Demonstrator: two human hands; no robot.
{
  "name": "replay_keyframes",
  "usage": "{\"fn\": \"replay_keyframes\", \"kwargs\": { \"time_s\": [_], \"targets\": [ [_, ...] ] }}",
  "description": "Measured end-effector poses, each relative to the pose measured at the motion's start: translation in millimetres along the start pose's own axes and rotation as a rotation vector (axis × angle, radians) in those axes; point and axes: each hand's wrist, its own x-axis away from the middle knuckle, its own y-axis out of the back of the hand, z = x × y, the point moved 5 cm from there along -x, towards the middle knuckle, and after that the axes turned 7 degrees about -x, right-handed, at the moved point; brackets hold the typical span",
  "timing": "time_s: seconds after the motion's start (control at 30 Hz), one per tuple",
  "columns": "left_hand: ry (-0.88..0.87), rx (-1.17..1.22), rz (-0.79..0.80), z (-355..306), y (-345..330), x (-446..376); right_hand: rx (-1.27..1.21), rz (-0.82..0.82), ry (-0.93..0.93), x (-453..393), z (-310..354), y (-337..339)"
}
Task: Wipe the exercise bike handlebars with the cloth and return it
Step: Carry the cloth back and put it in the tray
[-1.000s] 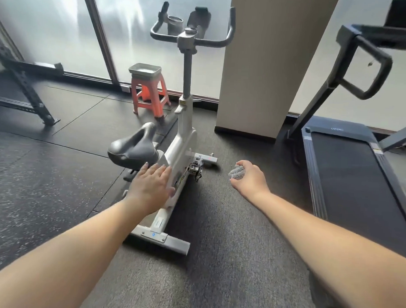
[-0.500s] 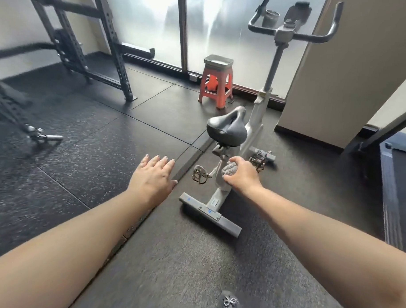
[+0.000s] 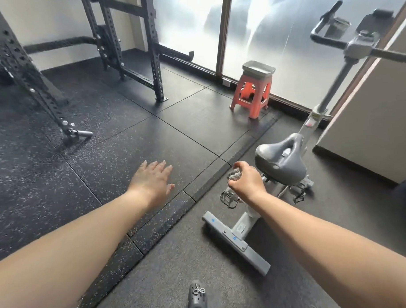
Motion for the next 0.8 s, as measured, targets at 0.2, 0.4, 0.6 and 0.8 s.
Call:
{"fn": "replay_keyframes", "kwargs": {
  "time_s": [0.2, 0.4, 0.6, 0.8],
  "targets": [
    [0.006, -0.022, -0.001, 42.7, 8.0, -99.1, 0.019, -0.014, -0.021, -107.4, 28.2, -2.9],
    [0.0, -0.046, 0.019, 88.1, 6.7, -169.7, 0.027, -0.028, -0.034, -181.6, 53.4, -22.4],
    [-0.05, -0.081, -0.005, 143.3, 1.7, -262.3, 0.001, -0.073, -0.037, -259.3, 89.1, -54.1],
    [-0.17, -0.071, -0.042, 199.9, 11.2, -372.0, -0.009, -0.12, -0.164, -337.6, 120.2, -78.7]
  ]
}}
